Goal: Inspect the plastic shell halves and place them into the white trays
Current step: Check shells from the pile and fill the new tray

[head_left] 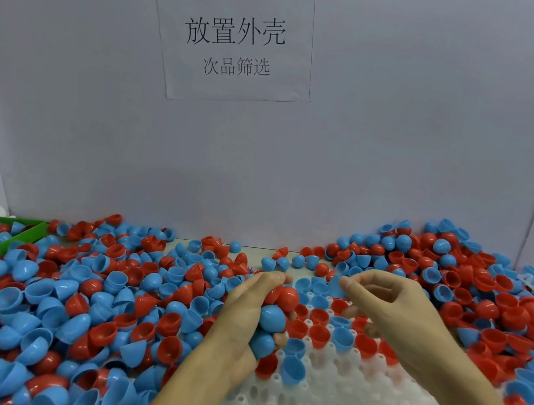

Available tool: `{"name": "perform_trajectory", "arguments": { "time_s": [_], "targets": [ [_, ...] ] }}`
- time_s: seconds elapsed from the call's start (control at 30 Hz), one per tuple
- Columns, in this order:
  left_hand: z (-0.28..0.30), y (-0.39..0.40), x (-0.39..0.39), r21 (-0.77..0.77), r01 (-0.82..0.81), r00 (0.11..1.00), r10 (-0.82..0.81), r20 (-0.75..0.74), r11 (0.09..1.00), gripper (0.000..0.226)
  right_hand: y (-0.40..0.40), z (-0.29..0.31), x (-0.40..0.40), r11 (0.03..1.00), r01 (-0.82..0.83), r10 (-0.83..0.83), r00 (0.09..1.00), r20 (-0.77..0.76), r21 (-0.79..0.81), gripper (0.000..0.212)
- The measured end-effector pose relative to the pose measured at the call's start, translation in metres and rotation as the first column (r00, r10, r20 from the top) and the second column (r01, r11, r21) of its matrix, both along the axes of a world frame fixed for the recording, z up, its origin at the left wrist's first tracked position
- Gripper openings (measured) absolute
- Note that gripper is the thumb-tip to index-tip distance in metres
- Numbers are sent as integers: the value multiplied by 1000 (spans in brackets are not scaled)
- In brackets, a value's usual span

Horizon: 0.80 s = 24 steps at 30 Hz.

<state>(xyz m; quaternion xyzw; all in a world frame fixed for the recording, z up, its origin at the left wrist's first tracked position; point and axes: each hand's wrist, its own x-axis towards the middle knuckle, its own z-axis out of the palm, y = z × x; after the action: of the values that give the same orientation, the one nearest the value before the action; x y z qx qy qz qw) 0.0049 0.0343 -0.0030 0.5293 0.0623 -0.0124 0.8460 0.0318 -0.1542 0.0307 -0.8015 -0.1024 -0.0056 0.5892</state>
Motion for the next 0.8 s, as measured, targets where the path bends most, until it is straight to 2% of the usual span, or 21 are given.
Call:
{"name": "perform_trajectory", "arguments": {
  "time_s": [0.13, 0.23, 0.33, 0.43, 0.5, 0.57, 0.67, 0.73, 0.8],
  "targets": [
    [0, 0, 0, -4, 1, 1000, -1, 2, 1000, 58, -3, -4, 3, 990, -58, 58, 998, 8, 125, 13],
    [-1, 0, 1, -11, 9, 1000, -9, 0, 1000, 54, -4, -4, 5, 956, -112, 117, 993, -3, 271, 11],
    [-1, 1, 0, -8, -3, 1000, 3, 4, 1000, 44, -4, -6, 7, 962, -81, 87, 996, -12, 261, 6],
    [0, 3, 1, -44, -73, 997, 73, 12, 996, 34, -3, -12, 11, 996, 52, -55, 998, 41, 72, 6],
    [1, 6, 3, -72, -140, 990, 141, 10, 987, 28, 1, -16, 13, 990, 94, -81, 989, 122, -108, 11],
    [0, 7, 4, -96, -190, 982, 191, 6, 977, 19, 9, -24, 13, 947, 111, -52, 978, 200, -301, 15],
    [0, 7, 4, -94, -203, 979, 205, 6, 975, 16, 24, -37, 8, 827, 84, 69, 966, 249, -556, 31],
    [0, 6, 4, -82, -202, 979, 204, 10, 976, 17, 31, -41, 6, 777, 37, 131, 967, 219, -628, 33],
    [0, 6, 5, -69, -211, 977, 212, 10, 975, 18, 33, -40, 7, 773, 24, 133, 971, 200, -633, 30]
  ]
}}
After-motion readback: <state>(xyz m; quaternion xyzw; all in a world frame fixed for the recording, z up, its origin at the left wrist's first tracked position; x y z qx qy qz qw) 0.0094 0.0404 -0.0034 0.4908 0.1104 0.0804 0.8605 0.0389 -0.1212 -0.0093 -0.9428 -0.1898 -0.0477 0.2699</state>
